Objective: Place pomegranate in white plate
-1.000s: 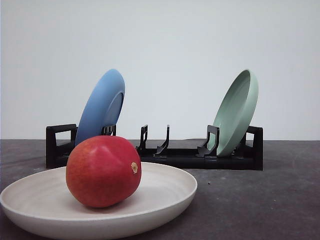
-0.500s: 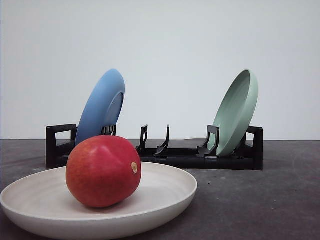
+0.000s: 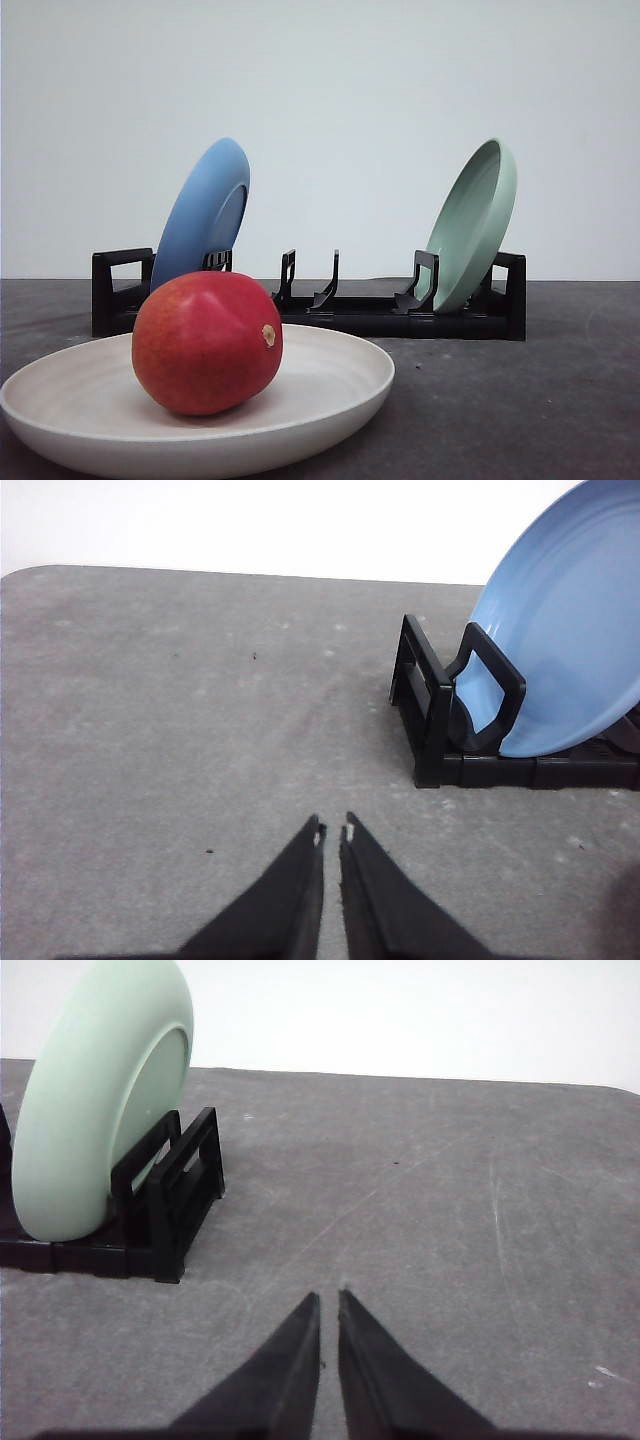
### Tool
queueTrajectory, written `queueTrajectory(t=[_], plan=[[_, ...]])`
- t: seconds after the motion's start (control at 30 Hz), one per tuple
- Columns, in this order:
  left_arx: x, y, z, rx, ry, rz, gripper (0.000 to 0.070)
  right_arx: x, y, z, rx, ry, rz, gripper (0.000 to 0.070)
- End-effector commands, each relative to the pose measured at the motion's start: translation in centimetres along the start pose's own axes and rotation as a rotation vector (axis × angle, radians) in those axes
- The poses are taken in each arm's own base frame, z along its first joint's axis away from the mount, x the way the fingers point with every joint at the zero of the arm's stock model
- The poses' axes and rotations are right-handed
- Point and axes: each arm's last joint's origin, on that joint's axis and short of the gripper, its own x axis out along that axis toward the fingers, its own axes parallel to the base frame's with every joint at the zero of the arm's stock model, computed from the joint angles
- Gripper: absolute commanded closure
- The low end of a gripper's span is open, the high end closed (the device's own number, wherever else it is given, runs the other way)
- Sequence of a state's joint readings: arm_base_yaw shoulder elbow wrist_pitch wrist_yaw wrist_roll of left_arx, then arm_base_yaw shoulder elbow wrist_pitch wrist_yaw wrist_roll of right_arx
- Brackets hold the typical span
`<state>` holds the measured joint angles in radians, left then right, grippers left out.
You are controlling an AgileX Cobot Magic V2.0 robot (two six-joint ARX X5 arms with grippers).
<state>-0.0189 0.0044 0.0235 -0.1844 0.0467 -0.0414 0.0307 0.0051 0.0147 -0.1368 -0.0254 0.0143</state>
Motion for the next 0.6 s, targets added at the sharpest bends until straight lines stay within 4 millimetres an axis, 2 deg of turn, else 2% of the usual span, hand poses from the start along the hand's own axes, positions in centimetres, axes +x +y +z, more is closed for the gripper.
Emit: queueTrajectory(t=[0.0,0.57], plan=[[0.11,0.04,-0.38,0.006,0.012,0.004,0.0689,0.03,-0.01,-0.02,-0.007,-0.008,-0.001,0.0671],[0.11,0.04,-0.38,0.006,0.012,0.004,0.0689,0.03,-0.01,-0.02,-0.007,-0.008,-0.001,0.0671]])
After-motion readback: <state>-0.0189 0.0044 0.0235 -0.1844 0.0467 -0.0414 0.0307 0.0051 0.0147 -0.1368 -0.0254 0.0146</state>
